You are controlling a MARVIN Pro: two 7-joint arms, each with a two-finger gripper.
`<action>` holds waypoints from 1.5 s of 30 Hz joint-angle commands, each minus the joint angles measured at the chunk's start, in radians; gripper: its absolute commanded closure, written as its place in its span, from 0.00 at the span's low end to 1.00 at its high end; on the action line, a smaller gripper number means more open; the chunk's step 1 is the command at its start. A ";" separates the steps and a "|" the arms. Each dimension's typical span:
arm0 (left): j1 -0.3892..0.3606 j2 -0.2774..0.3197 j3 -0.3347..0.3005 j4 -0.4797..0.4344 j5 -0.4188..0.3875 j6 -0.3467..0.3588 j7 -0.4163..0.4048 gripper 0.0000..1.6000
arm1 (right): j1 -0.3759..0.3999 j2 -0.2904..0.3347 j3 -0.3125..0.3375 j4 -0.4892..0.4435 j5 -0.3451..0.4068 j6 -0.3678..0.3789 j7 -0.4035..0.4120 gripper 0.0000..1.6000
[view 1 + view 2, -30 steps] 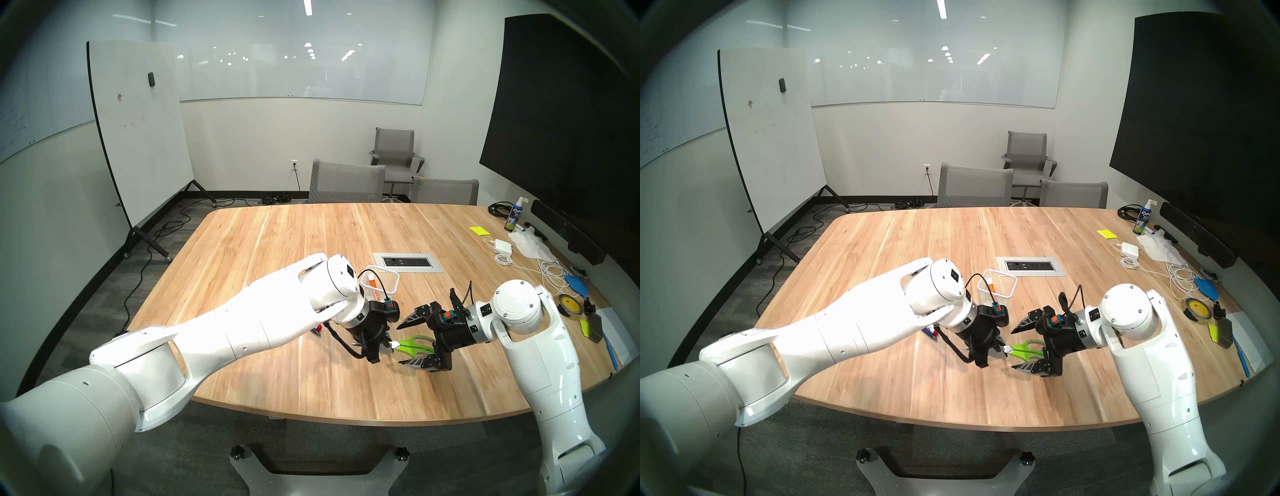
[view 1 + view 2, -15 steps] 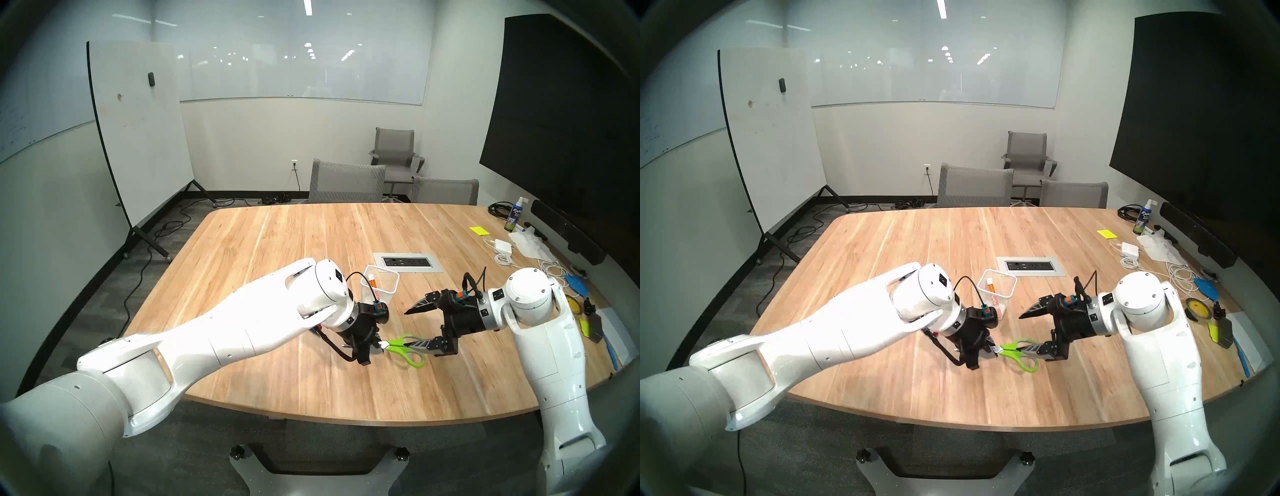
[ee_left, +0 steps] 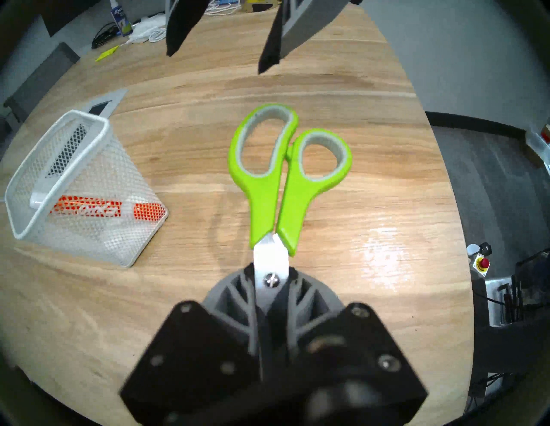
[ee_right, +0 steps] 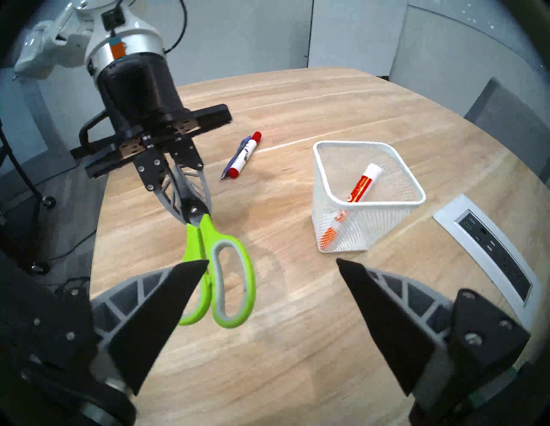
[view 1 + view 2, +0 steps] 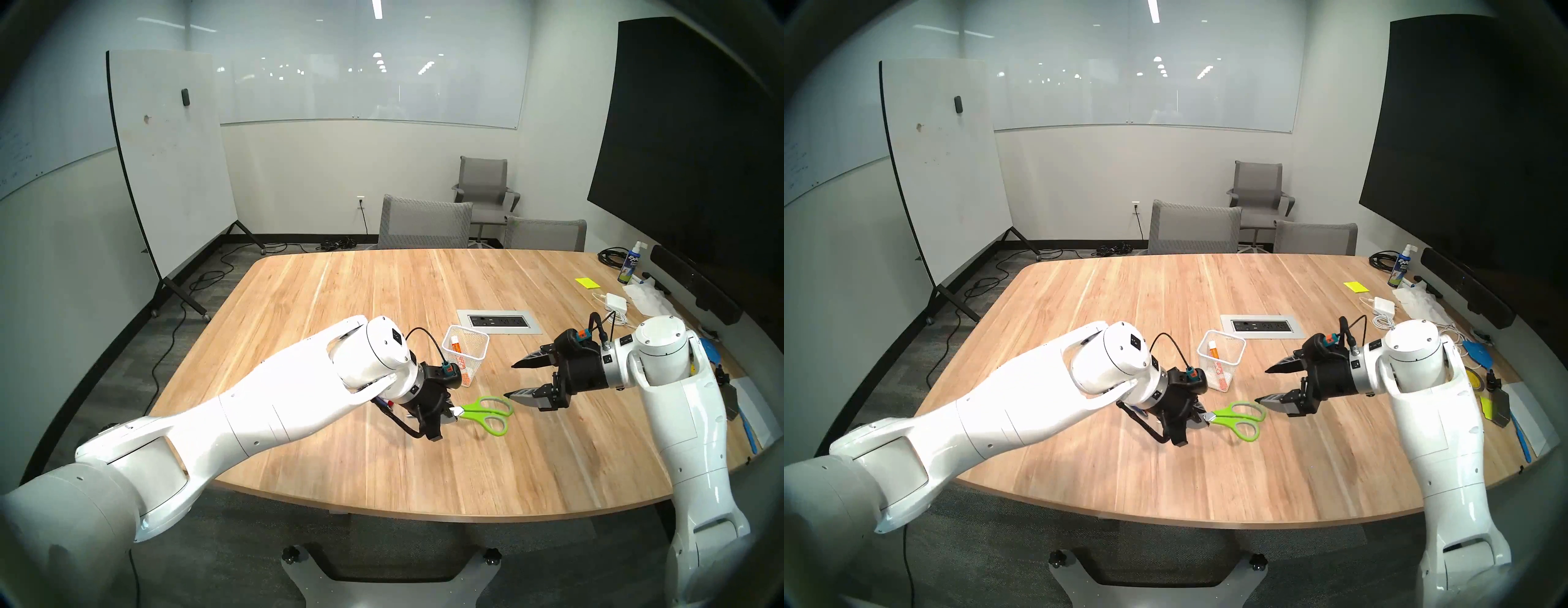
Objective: Place the pen, the marker, and the scissors into the pen holder
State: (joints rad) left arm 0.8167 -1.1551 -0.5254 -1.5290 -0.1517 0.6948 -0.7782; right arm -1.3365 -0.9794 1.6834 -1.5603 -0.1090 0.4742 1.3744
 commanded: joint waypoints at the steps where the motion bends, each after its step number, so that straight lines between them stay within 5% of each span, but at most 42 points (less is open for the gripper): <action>1: 0.004 0.012 -0.039 -0.056 -0.006 0.004 0.034 1.00 | 0.023 0.061 -0.035 -0.006 0.108 0.113 0.084 0.00; 25: 0.028 0.015 -0.051 -0.077 -0.020 0.008 0.100 1.00 | -0.055 0.286 -0.149 -0.109 0.615 0.373 -0.232 0.00; 36: 0.037 0.012 -0.069 -0.089 -0.035 0.003 0.131 1.00 | -0.060 0.386 -0.215 -0.089 0.815 0.382 -0.300 0.00; 45: 0.048 0.009 -0.088 -0.097 -0.054 -0.010 0.154 1.00 | -0.028 0.436 -0.309 -0.051 0.887 0.323 -0.286 0.00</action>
State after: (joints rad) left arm 0.8645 -1.1338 -0.5865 -1.6011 -0.1929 0.6992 -0.6371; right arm -1.4019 -0.6050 1.4162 -1.6312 0.7227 0.8437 0.9833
